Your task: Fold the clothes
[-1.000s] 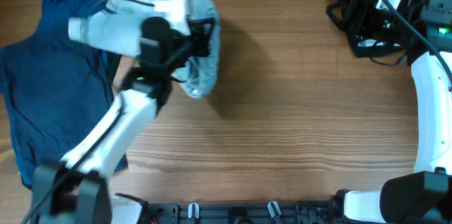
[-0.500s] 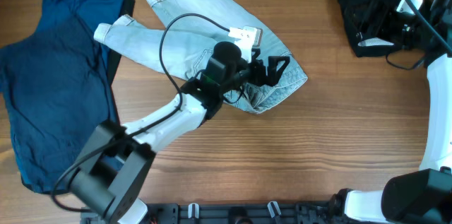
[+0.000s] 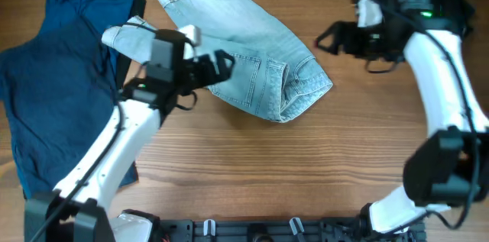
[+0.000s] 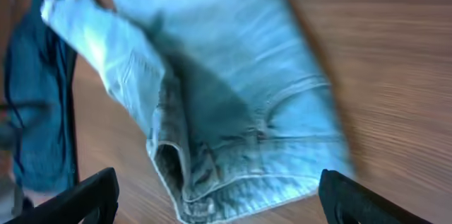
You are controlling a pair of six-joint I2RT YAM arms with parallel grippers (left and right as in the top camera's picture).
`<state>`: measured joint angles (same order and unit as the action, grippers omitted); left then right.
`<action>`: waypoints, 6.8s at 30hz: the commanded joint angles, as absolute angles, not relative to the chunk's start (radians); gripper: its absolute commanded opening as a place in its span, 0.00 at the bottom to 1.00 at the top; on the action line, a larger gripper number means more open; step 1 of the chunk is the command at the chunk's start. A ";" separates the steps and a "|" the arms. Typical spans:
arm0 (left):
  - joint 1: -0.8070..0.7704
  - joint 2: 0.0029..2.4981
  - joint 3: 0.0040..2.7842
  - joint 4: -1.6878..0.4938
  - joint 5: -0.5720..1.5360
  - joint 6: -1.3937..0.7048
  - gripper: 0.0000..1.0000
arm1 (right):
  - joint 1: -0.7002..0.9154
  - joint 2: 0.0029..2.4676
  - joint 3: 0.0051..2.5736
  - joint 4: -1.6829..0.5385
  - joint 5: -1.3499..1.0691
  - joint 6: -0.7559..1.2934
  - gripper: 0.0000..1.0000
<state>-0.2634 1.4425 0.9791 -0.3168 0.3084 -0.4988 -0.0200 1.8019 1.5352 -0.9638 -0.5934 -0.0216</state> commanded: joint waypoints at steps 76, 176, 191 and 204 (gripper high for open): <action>0.031 1.285 1.050 -0.928 0.136 -0.404 0.36 | 0.177 1.863 1.708 -0.911 -0.411 0.038 0.98; 0.010 1.564 1.087 -0.527 0.109 -0.300 1.00 | 0.001 2.105 1.399 0.027 0.004 0.336 0.04; 0.008 1.568 1.086 -0.508 0.130 -0.197 1.00 | -0.025 2.007 1.404 -0.048 -0.308 0.261 1.00; 0.009 1.930 1.087 -0.091 0.228 0.173 1.00 | -0.026 1.773 1.404 -0.721 -0.382 0.157 0.99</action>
